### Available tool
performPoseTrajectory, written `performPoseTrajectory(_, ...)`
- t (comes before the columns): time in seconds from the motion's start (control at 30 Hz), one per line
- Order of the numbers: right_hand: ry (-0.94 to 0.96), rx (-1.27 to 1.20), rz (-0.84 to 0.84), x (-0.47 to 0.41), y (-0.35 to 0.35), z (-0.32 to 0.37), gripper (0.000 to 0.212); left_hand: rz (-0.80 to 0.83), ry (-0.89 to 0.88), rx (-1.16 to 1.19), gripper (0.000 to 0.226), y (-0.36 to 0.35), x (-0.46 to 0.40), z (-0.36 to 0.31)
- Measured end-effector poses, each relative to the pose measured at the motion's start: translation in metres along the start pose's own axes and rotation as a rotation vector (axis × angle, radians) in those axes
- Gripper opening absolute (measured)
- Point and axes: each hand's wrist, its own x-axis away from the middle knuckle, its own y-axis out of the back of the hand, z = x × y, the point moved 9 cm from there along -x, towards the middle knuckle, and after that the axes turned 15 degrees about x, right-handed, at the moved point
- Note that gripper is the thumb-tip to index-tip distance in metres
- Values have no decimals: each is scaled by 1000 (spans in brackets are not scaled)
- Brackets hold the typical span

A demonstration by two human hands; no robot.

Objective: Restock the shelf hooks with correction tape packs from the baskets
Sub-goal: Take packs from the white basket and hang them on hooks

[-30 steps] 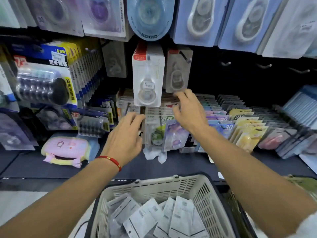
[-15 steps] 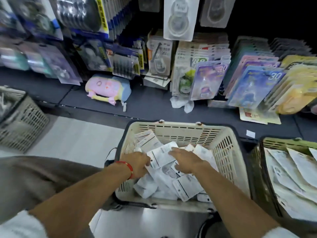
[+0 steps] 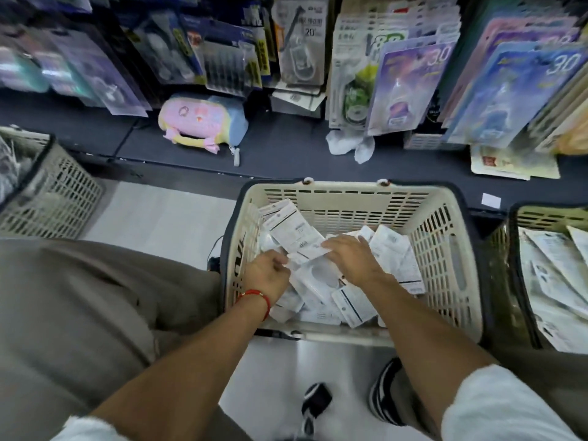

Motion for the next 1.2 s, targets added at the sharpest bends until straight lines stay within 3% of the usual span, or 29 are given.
performPoseTrajectory(0.07,-114,-240,-127,9,27,-14,29,-20,50,103,17,-3,2,0)
performPoseTrajectory(0.13,-219,-545,-131,17,42,-25,29,19,93,254,22,-11,5,-3)
performPoseTrajectory(0.2,-203,-899,24,23,43,-15,29,120,155,436,51,-25,10,-7)
performPoseTrajectory(0.27,-132,-1061,217,30,37,10,27,247,234,645,50,-39,14,-9)
performPoseTrajectory(0.33,-153,-951,203,30,31,20,24,255,219,724,37,-35,12,-9)
performPoseTrajectory(0.4,-218,-584,77,25,30,16,24,122,139,592,35,-14,6,-5)
performPoseTrajectory(0.5,-94,22,295,28,-10,32,63,-16,97,500,37,13,-1,3)
performPoseTrajectory(0.57,8,103,402,35,-34,43,73,-9,136,522,43,19,-2,9)
performPoseTrajectory(0.73,-98,-343,350,31,-23,28,82,18,262,580,40,23,-2,18)
performPoseTrajectory(0.87,-132,-761,102,28,44,9,77,6,344,581,38,21,-6,20)
performPoseTrajectory(0.93,-18,-789,50,29,78,19,81,129,463,739,49,2,-3,21)
performPoseTrajectory(1.03,241,-612,88,34,102,64,82,495,567,1121,65,-33,10,0)
performPoseTrajectory(1.07,313,-570,105,38,102,78,83,550,567,1158,67,-34,11,-4)
performPoseTrajectory(1.2,286,-760,252,45,92,83,82,542,555,1123,64,-21,4,2)
